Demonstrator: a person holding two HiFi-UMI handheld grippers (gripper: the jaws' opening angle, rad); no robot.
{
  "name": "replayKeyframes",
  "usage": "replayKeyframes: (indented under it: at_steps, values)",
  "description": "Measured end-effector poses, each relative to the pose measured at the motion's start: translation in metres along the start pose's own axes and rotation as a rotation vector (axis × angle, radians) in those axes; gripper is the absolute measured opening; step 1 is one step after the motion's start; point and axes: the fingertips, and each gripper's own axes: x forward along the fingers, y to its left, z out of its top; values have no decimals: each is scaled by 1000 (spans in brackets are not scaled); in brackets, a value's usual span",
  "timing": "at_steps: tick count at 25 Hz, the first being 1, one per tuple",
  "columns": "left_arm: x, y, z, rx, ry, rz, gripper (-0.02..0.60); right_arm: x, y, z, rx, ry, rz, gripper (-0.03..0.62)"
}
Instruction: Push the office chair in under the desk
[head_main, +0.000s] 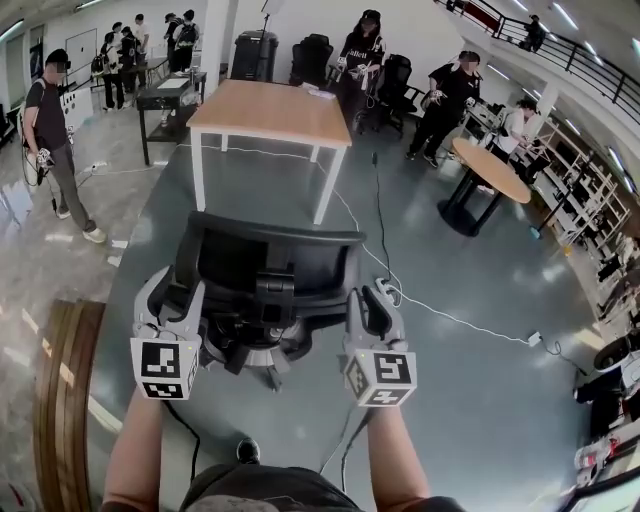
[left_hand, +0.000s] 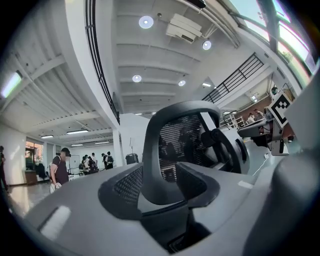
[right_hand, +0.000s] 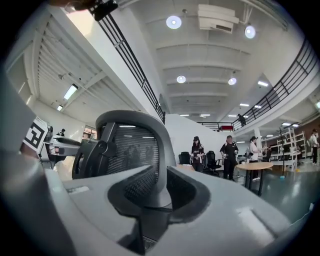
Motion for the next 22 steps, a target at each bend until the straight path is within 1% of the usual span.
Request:
replayKeyframes:
  at_steps: [2,4,5,8,12,17,19,22]
  values:
    - [10,4,-2,-1,7,-22,252,8,-1,0,-11,14,-10,70]
    - [18,7,-4,8,11,-41,276,14,-1,-1,-29,25,-14,103]
    - [22,8,-5,7,16,-50,297,17,-1,-1,-34,34,-11,122]
    - [34,11,-12,-16,44,-69,337,26,-8,-5,-28,74,8,215]
    - [54,21,-13,-16,63,-71,342,46,-20,-6,-23,109,29,229]
    - [71,20,-16,-39,101,-110,344,72,-19,-8,35,159,137,230]
    - [72,17,-19,-44,115,-140,325,80,-14,-13,35,178,181,233]
    - [70,16,-24,-47,122,-171,308,86,-7,-18,42,183,218,232]
